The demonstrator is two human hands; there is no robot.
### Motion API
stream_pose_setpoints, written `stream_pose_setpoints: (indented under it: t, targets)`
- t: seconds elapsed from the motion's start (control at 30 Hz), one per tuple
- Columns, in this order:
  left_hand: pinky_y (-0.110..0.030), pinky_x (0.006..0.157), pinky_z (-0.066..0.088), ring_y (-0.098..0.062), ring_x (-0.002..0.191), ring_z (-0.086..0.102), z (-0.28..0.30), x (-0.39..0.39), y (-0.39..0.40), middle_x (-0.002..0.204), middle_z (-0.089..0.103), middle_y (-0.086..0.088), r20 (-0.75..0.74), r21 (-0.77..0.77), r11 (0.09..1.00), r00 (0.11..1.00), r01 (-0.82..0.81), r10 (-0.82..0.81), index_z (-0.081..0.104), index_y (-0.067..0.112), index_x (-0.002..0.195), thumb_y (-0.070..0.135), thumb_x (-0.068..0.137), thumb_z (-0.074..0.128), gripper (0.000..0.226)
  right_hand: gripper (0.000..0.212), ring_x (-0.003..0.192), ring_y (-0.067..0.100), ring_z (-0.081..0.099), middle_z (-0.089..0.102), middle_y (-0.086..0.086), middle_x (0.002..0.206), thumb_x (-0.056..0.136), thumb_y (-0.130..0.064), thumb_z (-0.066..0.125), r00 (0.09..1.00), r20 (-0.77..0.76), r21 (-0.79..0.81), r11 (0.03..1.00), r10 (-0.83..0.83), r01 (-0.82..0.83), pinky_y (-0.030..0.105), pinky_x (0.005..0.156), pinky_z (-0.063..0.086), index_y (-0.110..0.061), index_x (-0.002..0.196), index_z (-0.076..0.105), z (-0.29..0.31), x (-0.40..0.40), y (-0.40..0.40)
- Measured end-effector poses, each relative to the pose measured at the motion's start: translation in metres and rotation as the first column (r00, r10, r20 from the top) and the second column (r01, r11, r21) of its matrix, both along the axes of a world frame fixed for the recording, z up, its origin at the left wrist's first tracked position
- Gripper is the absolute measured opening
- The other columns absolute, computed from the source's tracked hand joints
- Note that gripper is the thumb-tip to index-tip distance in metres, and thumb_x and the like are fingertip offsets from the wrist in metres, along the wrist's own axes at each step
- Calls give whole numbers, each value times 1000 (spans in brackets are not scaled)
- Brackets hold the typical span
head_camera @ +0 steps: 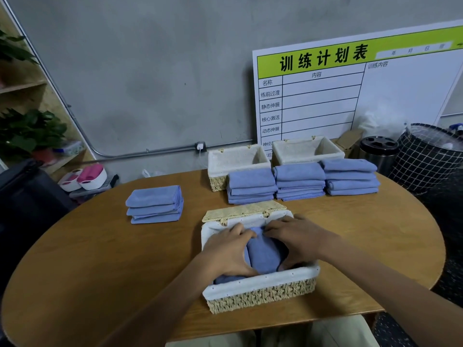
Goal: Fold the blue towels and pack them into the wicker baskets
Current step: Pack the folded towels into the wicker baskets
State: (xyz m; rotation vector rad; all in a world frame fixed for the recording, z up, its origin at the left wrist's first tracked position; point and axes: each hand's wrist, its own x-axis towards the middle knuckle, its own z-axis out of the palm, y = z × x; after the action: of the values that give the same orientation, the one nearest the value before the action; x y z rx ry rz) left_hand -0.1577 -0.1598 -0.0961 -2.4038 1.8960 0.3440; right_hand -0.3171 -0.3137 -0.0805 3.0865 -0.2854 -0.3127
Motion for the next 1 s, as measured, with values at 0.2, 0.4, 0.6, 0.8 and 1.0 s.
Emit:
stream_pose_setpoints:
  t: [0.2,0.4,0.6,0.8,1.0]
  targets:
    - [-41,96,48,-20,119,51,13,4,-3,137,44,6,-55,47,997,997,57,-55,38,29,149,67,75,73,90,83,129,17,45,51,-13,141,69,-69,72,1000,11,-18,1000,5,-5,40,102,30,-34,141,49,14,7,1]
    - [-28,70,56,-2,77,67,85,79,7,95,75,4,-484,-214,965,875,-150,29,75,22,109,24,96,66,16,38,91,0,57,70,-22,99,80,-61,70,886,421,258,962,-192,86,35,93,41,-39,111,69,55,63,-15]
    - [-38,98,50,-10,106,65,83,222,10,112,74,7,-91,-268,911,950,-314,300,71,19,117,9,101,49,30,33,101,9,58,67,-15,104,88,-56,64,888,398,380,923,-229,68,42,98,40,-35,112,70,32,146,-4]
    - [-39,112,39,-23,136,48,49,305,-7,152,47,1,112,61,934,932,-352,344,45,21,148,20,99,61,52,36,108,11,57,64,-13,111,93,-56,55,922,316,409,909,-226,82,39,97,36,-34,121,65,-1,197,1]
    - [-39,101,43,-25,126,53,24,313,-13,142,55,-2,204,111,936,929,-335,308,49,24,144,32,96,66,51,35,104,10,59,67,-13,106,93,-58,53,929,232,489,860,-289,146,42,98,43,-35,114,68,-30,206,-8]
